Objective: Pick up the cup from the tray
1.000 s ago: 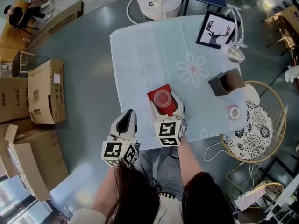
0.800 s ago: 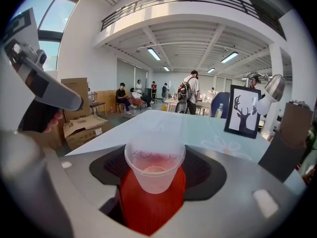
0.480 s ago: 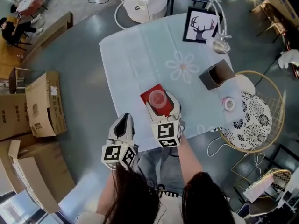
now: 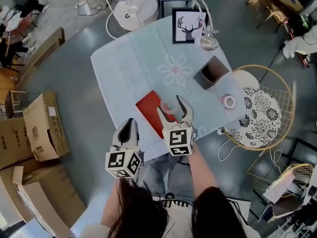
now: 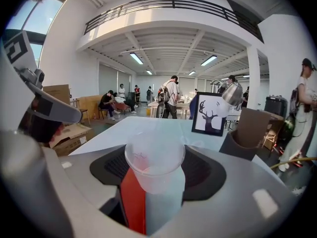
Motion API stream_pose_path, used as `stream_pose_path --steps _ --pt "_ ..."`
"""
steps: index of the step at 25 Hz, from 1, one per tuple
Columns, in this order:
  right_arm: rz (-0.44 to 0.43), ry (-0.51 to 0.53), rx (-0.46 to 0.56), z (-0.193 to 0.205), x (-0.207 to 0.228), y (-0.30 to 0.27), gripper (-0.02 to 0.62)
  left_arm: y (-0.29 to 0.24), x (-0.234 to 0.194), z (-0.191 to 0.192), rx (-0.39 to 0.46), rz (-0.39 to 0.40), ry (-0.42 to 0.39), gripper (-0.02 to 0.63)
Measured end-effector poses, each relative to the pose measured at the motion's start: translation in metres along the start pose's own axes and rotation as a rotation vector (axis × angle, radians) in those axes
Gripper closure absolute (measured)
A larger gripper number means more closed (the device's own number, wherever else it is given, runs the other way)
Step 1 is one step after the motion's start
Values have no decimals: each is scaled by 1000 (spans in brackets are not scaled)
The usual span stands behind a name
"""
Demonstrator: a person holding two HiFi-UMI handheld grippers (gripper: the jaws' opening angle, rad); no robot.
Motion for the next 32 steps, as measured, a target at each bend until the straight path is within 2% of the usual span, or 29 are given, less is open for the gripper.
stream_pose_path --steps 6,16,23,32 --pt "69 27 -2 3 27 21 256 -9 20 5 -21 49 -11 604" --pt "140 7 -66 33 59 45 259 -24 47 14 -14 109 -23 604" --pt "153 -63 -97 56 66 50 258 -28 54 14 -22 103 -35 604" --pt "140 -48 -88 66 64 54 252 -32 60 9 -14 92 -71 604"
Point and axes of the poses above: the fingertips, and each gripper's own axes: y backward along the fingers, x to its right, z out of its underside, the point moved 4 cm from there along y, backward along the fingers, and after that the axes turned 15 degrees about x, right-handed, at the moved point
